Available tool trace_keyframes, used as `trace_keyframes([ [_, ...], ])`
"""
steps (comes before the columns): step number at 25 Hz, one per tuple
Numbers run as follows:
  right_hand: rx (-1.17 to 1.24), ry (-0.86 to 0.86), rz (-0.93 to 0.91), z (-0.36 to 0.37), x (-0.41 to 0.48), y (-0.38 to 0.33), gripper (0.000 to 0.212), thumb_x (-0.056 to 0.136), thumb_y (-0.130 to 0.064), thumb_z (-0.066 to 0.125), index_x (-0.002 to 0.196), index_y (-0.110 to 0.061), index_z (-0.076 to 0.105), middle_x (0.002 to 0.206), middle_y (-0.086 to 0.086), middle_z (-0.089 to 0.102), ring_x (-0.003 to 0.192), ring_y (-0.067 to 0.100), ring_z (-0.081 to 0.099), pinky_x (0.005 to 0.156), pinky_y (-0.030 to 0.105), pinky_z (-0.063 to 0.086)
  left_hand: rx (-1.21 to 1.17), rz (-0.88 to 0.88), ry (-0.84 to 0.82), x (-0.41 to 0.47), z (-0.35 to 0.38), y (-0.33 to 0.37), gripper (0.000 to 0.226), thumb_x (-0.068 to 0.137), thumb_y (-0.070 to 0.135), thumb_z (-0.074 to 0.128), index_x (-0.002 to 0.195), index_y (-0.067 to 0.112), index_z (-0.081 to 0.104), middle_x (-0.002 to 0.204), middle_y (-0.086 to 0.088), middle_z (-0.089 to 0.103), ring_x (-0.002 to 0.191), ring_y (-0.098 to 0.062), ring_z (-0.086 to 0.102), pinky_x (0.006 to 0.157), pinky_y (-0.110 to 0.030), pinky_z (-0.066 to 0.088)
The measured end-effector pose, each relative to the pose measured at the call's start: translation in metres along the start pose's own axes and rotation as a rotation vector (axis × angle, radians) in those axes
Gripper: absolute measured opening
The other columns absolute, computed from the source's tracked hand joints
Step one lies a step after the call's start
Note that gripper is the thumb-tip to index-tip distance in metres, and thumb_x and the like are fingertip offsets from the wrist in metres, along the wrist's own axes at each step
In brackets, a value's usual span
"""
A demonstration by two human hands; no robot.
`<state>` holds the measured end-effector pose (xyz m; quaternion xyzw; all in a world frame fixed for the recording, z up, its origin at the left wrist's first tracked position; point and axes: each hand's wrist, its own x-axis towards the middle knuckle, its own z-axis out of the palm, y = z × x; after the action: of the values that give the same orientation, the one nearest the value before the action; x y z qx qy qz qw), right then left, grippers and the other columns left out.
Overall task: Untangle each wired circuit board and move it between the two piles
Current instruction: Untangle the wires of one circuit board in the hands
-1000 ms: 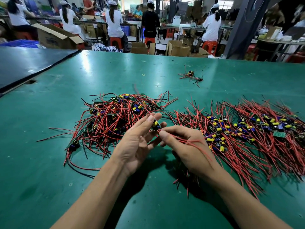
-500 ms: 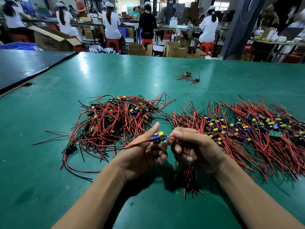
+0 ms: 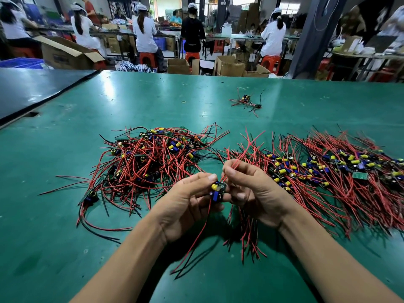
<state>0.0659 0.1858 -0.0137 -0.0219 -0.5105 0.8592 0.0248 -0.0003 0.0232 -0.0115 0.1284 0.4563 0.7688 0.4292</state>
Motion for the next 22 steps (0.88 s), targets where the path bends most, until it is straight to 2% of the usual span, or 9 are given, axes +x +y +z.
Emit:
trace_keyframes([
  [3, -0.223, 0.104, -0.060, 0.001, 0.003, 0.005, 0.027, 0.063, -0.039, 0.090, 0.081, -0.025, 0.076, 0.069, -0.003, 0.062, 0.056, 0.007, 0.056, 0.050, 0.016, 0.047, 0.048, 0.010, 0.002, 0.002, -0.001, -0.002, 0.014, 0.081, 0.013, 0.068, 0.092, 0.009, 0.062, 0.086, -0.015, 0.070, 0.070, -0.024, 0.072, 0.063, -0.032, 0.061],
  [7, -0.500, 0.187, -0.153, -0.001, 0.002, 0.010, 0.015, 0.078, -0.034, 0.085, 0.083, -0.026, 0.073, 0.076, -0.003, 0.065, 0.066, 0.014, 0.053, 0.058, 0.023, 0.046, 0.141, 0.002, 0.024, 0.005, -0.004, -0.005, 0.015, 0.075, 0.009, 0.069, 0.089, 0.006, 0.072, 0.081, -0.014, 0.070, 0.068, -0.028, 0.071, 0.071, -0.035, 0.060],
  [9, -0.544, 0.194, -0.166, -0.001, 0.002, 0.011, 0.010, 0.079, -0.031, 0.081, 0.082, -0.028, 0.072, 0.078, -0.003, 0.064, 0.071, 0.019, 0.050, 0.065, 0.031, 0.043, 0.214, 0.021, 0.043, 0.005, -0.004, -0.007, 0.010, 0.075, 0.009, 0.069, 0.083, 0.008, 0.075, 0.077, -0.012, 0.070, 0.066, -0.027, 0.071, 0.069, -0.033, 0.059],
  [12, -0.520, 0.150, -0.134, -0.001, 0.000, 0.010, 0.008, 0.083, -0.029, 0.080, 0.086, -0.026, 0.073, 0.082, -0.001, 0.066, 0.072, 0.021, 0.053, 0.062, 0.030, 0.045, 0.307, 0.047, 0.073, 0.006, -0.003, -0.010, 0.017, 0.085, 0.003, 0.064, 0.077, 0.012, 0.076, 0.075, -0.009, 0.069, 0.062, -0.026, 0.069, 0.065, -0.030, 0.058],
  [16, -0.519, 0.072, 0.038, 0.001, -0.004, 0.007, 0.032, 0.084, -0.045, 0.077, 0.106, -0.022, 0.075, 0.090, 0.014, 0.075, 0.071, 0.022, 0.066, 0.054, 0.028, 0.055, 0.346, 0.065, 0.023, 0.004, -0.002, -0.012, 0.013, 0.089, 0.009, 0.063, 0.090, 0.005, 0.075, 0.086, -0.017, 0.073, 0.064, -0.026, 0.070, 0.062, -0.031, 0.057],
  [19, -0.509, 0.094, 0.047, 0.001, -0.003, 0.006, 0.039, 0.081, -0.047, 0.075, 0.103, -0.015, 0.076, 0.072, 0.008, 0.070, 0.056, 0.015, 0.062, 0.050, 0.027, 0.055, 0.323, 0.045, 0.025, 0.002, -0.002, -0.012, 0.012, 0.090, 0.010, 0.063, 0.087, 0.005, 0.074, 0.083, -0.021, 0.072, 0.062, -0.027, 0.069, 0.060, -0.031, 0.055],
  [21, -0.626, 0.153, -0.069, -0.003, 0.000, 0.005, 0.035, 0.082, -0.045, 0.072, 0.094, -0.013, 0.079, 0.077, -0.002, 0.072, 0.063, 0.011, 0.067, 0.060, 0.029, 0.058, 0.302, 0.028, 0.044, 0.002, -0.001, -0.011, 0.015, 0.089, 0.008, 0.063, 0.080, 0.008, 0.075, 0.079, -0.021, 0.071, 0.059, -0.026, 0.067, 0.057, -0.029, 0.055],
  [22, -0.763, 0.196, -0.156, -0.006, 0.001, 0.004, 0.033, 0.083, -0.045, 0.070, 0.090, -0.015, 0.081, 0.082, -0.007, 0.073, 0.074, 0.008, 0.069, 0.072, 0.027, 0.057, 0.297, 0.020, 0.053, 0.002, 0.000, -0.010, 0.015, 0.088, 0.007, 0.063, 0.078, 0.008, 0.074, 0.077, -0.021, 0.070, 0.058, -0.026, 0.067, 0.054, -0.027, 0.054],
])
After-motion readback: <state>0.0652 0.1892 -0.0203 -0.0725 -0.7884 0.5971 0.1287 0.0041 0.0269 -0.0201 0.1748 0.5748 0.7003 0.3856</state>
